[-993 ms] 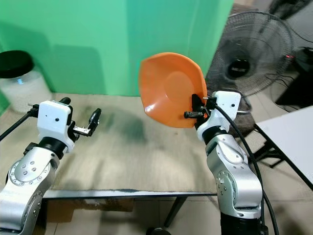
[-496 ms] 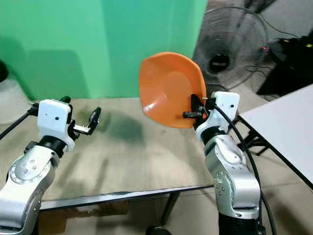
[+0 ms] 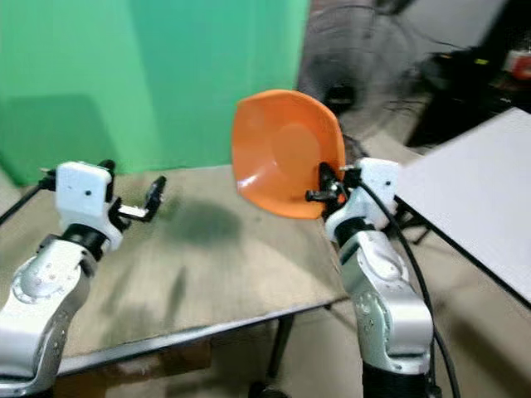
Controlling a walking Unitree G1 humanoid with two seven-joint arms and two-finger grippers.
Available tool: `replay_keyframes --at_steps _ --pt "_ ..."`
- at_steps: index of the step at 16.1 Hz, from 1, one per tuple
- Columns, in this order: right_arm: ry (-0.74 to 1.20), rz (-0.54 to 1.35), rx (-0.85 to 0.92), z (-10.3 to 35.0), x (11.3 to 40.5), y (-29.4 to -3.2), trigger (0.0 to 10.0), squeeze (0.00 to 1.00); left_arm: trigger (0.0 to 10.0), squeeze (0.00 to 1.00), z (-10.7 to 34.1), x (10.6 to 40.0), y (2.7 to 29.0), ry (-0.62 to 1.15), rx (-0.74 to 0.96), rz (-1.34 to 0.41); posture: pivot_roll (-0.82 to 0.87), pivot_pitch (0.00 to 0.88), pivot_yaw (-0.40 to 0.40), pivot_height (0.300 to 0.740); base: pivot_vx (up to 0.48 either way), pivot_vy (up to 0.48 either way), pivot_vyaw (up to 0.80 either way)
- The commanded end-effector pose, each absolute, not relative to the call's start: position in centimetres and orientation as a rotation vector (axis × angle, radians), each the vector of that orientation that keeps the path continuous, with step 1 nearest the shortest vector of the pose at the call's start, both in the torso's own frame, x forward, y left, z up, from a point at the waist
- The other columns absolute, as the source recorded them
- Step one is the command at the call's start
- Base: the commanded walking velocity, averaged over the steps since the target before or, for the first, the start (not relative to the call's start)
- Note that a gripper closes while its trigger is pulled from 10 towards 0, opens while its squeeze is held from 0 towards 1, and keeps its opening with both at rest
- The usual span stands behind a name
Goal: Setting the table
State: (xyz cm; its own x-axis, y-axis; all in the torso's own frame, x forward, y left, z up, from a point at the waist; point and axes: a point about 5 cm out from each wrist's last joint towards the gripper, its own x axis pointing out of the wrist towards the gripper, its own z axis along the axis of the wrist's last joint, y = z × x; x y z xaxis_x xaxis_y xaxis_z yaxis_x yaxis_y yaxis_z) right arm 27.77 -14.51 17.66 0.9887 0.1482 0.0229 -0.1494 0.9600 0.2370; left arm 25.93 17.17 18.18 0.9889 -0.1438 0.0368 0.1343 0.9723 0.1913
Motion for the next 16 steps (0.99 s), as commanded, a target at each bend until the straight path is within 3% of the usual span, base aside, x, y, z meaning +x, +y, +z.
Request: replay_keyframes --at_steps 1,3,11,16 --pt "-0.031 0.129 0.204 18.0 27.6 -15.0 10.0 0.0 10.0 0.0 18.4 26.1 16.9 -0.065 0.181 -0.149 0.02 0.0 0.014 0.74 0.0 0.0 -0.78" --pt "-0.02 0.127 0.18 17.8 27.6 -14.9 10.0 0.0 10.0 0.0 18.5 26.1 17.0 -0.069 0.179 -0.144 0.02 0.0 0.012 0.74 0.0 0.0 -0.78" --pt "0.01 0.1 0.112 17.6 28.1 -15.4 10.0 0.0 10.0 0.0 18.2 25.9 17.0 -0.065 0.151 -0.096 -0.01 0.0 -0.015 0.74 0.0 -0.408 -0.75" --pt "0.025 0.078 0.114 17.5 28.2 -16.0 10.0 0.0 10.0 0.0 17.9 25.9 16.6 -0.062 0.146 -0.094 -0.02 0.0 -0.016 0.74 0.0 -0.416 -0.19"
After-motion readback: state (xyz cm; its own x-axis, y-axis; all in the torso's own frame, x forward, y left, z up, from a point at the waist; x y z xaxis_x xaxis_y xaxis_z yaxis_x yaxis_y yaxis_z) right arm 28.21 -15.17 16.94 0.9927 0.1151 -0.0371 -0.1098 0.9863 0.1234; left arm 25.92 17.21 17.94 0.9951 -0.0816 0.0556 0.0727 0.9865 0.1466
